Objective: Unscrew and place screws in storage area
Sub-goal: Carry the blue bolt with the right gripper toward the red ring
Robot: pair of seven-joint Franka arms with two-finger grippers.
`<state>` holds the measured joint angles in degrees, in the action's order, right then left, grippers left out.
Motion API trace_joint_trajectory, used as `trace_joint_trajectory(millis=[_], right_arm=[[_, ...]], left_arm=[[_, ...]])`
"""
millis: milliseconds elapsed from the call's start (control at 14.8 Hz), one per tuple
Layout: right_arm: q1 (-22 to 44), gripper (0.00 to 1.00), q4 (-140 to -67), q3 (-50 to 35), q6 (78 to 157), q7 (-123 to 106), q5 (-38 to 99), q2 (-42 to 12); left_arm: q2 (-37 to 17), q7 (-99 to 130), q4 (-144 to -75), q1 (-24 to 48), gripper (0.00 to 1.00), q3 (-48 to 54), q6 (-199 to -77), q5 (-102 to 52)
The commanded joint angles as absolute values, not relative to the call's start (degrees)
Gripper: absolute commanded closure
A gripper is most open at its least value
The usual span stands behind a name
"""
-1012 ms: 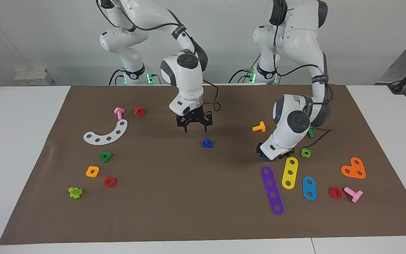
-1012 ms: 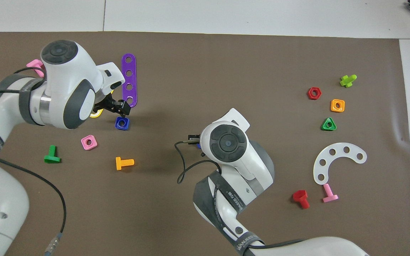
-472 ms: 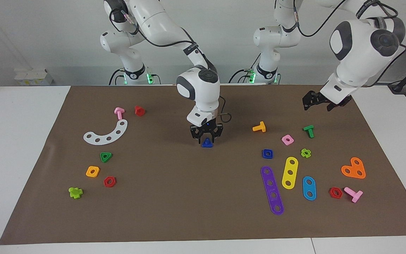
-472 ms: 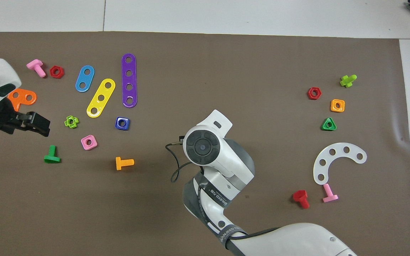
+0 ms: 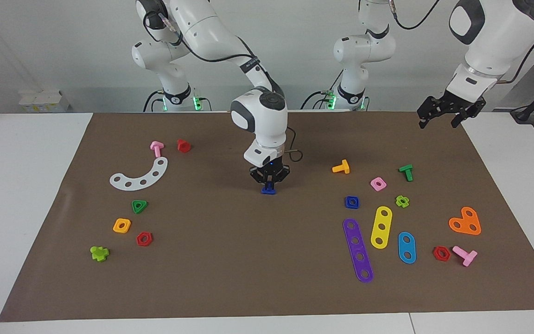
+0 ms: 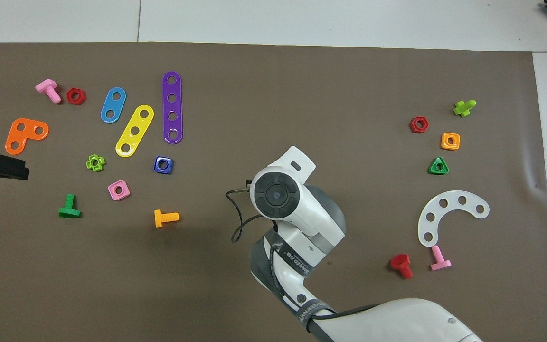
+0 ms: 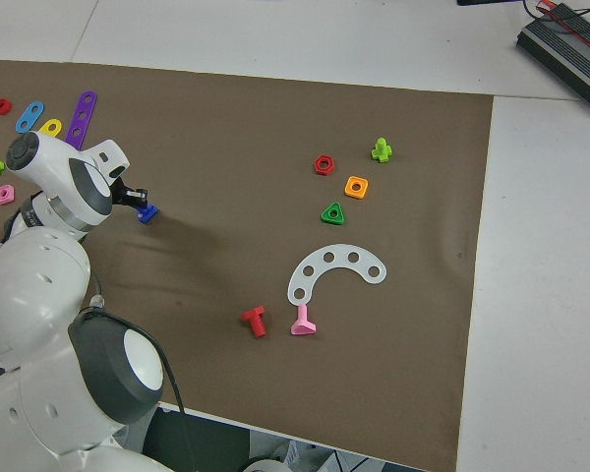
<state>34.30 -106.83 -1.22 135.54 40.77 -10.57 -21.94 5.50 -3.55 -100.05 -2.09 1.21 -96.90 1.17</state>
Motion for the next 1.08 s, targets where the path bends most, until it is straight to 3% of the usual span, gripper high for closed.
trace_joint_trajectory(millis=[0, 540, 1012], right_arm=[[28.94, 1.0, -116.96, -1.67, 136.84, 34.13, -12.04, -13.55], [14.6, 1.0, -124.01, -1.84, 137.19, 4.89, -11.16, -8.35], [8.8, 1.0, -124.45, -1.84, 138.96, -9.38, -10.72, -8.44]], left_arm=[[5.18, 0.61, -99.32, -1.58, 0.0, 1.58, -100.02, 1.49], [5.71, 0.26, -98.52, -1.58, 0.0, 1.76, -96.42, 1.58], [7.21, 0.0, -101.42, -1.58, 0.0, 1.85, -96.41, 1.58]])
